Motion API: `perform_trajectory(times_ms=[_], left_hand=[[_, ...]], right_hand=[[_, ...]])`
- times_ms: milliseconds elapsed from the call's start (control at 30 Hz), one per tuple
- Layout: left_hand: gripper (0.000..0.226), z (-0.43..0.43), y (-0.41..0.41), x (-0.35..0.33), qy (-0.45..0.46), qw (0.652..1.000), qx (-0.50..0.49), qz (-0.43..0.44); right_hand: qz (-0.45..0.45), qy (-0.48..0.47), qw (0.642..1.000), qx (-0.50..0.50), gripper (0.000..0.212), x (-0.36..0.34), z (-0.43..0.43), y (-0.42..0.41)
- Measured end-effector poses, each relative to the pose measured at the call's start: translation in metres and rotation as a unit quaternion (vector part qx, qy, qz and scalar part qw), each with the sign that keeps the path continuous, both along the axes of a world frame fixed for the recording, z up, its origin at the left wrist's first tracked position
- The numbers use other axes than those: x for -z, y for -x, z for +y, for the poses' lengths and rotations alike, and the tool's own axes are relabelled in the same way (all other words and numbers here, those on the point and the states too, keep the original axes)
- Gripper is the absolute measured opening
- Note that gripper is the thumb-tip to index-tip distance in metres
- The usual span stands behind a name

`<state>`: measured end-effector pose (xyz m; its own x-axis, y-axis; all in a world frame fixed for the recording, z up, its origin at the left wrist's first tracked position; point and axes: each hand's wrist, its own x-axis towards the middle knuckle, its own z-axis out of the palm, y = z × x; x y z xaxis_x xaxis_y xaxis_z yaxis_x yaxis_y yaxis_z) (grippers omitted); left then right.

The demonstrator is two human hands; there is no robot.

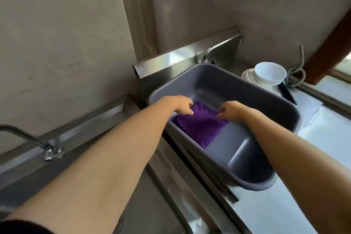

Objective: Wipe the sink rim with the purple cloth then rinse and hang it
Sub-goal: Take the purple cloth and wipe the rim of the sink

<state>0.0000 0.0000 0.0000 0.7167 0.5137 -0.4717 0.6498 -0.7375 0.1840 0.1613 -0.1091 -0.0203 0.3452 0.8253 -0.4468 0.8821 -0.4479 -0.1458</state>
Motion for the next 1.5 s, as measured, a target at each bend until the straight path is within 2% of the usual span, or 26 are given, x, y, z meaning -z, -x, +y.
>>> perform_trajectory(times_ms=[67, 133, 233, 333, 400, 433, 500, 567, 633, 767, 800, 900, 967, 1067, 1167, 1233, 1300, 1400, 1500], left_hand=[[0.065, -0.001, -0.010, 0.012, 0.010, 0.999, 0.002, 0.038], [0.069, -0.002, -0.018, 0.027, 0.015, 0.998, -0.016, 0.060], [0.068, 0.002, -0.029, 0.044, 0.022, 0.997, -0.022, 0.073], [0.058, 0.005, -0.039, 0.053, 0.002, 0.999, -0.032, 0.044], [0.054, 0.006, -0.046, 0.055, 0.004, 0.998, -0.050, 0.024], [0.054, 0.007, -0.049, 0.055, 0.002, 0.998, -0.055, 0.019], [0.063, 0.009, -0.053, 0.058, -0.004, 0.998, -0.056, 0.017], [0.075, 0.011, -0.055, 0.062, -0.011, 0.999, -0.042, 0.018], [0.073, 0.014, -0.058, 0.062, -0.007, 1.000, -0.029, -0.009], [0.037, 0.022, -0.058, 0.049, -0.013, 0.997, 0.049, -0.059], [0.035, 0.023, -0.055, 0.045, -0.009, 0.995, 0.064, -0.075], [0.040, 0.026, -0.044, 0.028, 0.068, 0.989, 0.056, -0.119], [0.027, 0.026, -0.035, 0.016, 0.124, 0.981, 0.022, -0.148], [0.036, 0.022, -0.025, -0.002, 0.175, 0.964, -0.003, -0.201], [0.036, 0.020, -0.012, -0.024, 0.216, 0.944, -0.021, -0.248], [0.028, 0.023, -0.001, -0.039, 0.190, 0.942, -0.032, -0.273], [0.029, 0.026, 0.012, -0.054, 0.175, 0.934, -0.064, -0.305], [0.026, 0.025, 0.037, -0.080, 0.149, 0.913, -0.103, -0.366], [0.022, 0.021, 0.067, -0.104, 0.147, 0.886, -0.133, -0.419]], right_hand=[[-0.001, -0.039, 0.999, 0.032, 0.037, 0.016, 0.001, -0.006], [0.001, -0.038, 0.997, 0.061, 0.039, 0.032, 0.000, -0.007], [-0.005, -0.038, 0.995, 0.095, 0.044, 0.049, 0.005, -0.009], [0.001, -0.040, 0.992, 0.122, 0.047, 0.056, 0.008, -0.011], [0.033, -0.053, 0.987, 0.146, 0.038, 0.057, 0.011, -0.008], [0.051, -0.066, 0.984, 0.154, 0.028, 0.058, 0.013, -0.007], [0.088, -0.091, 0.978, 0.164, 0.012, 0.054, 0.016, -0.006], [0.128, -0.114, 0.973, 0.153, 0.015, 0.046, 0.016, -0.008], [0.154, -0.136, 0.971, 0.120, 0.020, 0.035, 0.014, -0.010], [0.168, -0.167, 0.971, 0.038, 0.020, 0.011, 0.009, -0.017], [0.165, -0.174, 0.970, 0.028, 0.021, 0.004, 0.009, -0.018], [0.185, -0.189, 0.964, 0.022, 0.023, -0.018, 0.006, -0.020], [0.232, -0.197, 0.952, 0.035, 0.021, -0.032, 0.003, -0.021], [0.306, -0.225, 0.923, 0.066, 0.021, -0.051, -0.001, -0.022], [0.323, -0.265, 0.905, 0.081, 0.021, -0.069, -0.002, -0.020], [0.321, -0.297, 0.895, 0.090, 0.020, -0.081, 0.000, -0.015], [0.302, -0.321, 0.893, 0.087, 0.015, -0.093, 0.005, -0.009], [0.266, -0.348, 0.897, 0.062, 0.012, -0.115, 0.013, 0.006], [0.221, -0.379, 0.898, 0.019, 0.017, -0.138, 0.022, 0.028]])
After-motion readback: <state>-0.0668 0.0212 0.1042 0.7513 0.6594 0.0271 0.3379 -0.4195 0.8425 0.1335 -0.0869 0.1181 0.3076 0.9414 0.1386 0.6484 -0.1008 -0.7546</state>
